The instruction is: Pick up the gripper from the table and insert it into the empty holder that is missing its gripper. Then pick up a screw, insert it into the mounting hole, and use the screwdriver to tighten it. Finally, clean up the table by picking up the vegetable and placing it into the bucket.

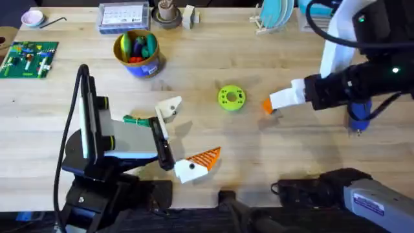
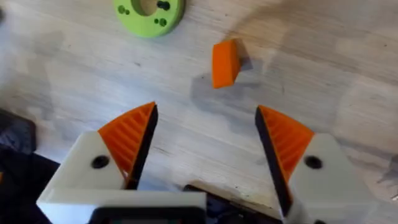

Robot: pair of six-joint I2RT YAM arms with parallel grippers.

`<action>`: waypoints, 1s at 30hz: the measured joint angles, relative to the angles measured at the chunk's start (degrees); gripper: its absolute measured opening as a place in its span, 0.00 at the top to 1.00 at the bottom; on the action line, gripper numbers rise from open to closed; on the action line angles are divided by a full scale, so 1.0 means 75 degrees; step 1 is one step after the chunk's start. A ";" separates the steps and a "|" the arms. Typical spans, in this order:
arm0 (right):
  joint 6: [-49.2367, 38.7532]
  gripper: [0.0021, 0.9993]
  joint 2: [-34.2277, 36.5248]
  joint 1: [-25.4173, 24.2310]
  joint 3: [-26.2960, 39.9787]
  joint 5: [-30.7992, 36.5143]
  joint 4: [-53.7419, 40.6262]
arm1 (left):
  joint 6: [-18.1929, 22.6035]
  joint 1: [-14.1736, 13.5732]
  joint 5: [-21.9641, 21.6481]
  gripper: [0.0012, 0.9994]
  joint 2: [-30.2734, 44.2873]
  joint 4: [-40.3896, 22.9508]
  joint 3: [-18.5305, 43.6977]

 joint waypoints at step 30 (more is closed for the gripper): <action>-0.1401 0.09 0.2042 0.0107 -0.0227 0.0709 0.1088 | 0.0000 0.0000 0.0000 0.01 0.0000 0.0000 0.0000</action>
